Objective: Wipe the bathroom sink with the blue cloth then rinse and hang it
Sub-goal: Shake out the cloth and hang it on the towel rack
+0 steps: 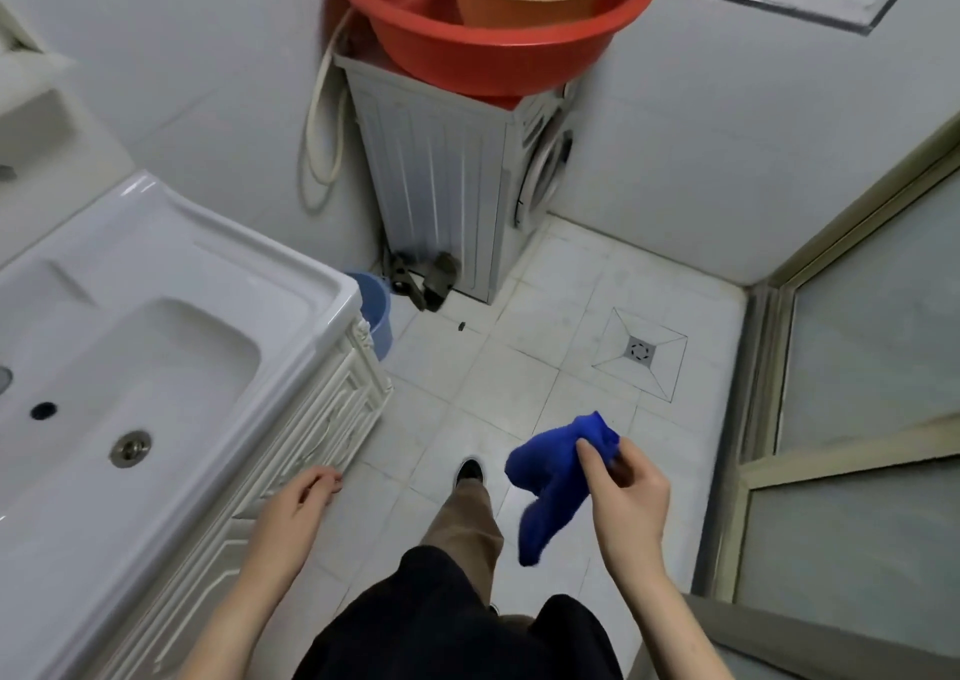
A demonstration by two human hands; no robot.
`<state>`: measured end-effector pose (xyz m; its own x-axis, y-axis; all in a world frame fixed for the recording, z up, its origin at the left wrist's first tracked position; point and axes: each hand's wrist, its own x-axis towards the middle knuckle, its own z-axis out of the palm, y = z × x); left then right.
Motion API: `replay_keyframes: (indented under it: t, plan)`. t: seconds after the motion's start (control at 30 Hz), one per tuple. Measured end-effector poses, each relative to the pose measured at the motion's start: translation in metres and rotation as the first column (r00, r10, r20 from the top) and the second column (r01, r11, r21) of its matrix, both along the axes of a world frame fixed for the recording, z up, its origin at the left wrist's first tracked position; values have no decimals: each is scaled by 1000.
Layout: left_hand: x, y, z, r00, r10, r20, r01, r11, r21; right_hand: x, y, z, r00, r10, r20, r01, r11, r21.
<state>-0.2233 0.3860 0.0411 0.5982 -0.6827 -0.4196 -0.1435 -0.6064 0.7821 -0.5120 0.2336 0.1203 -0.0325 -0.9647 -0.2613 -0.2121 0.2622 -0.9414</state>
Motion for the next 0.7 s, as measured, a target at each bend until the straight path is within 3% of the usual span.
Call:
replay_keyframes:
  t: [0.27, 0.47, 0.7]
  plan:
    - [29, -141, -11, 998, -62, -34, 63, 998, 31, 51, -137, -12, 999, 29, -15, -29, 999, 27]
    - [63, -263, 24, 994, -108, -23, 106, 991, -77, 85, -249, 12, 995, 50, -83, -54, 998, -44]
    - [91, -338, 35, 1000, 30, -4, -30, 994, -106, 133, -365, 25, 977, 179, -111, -189, 979, -79]
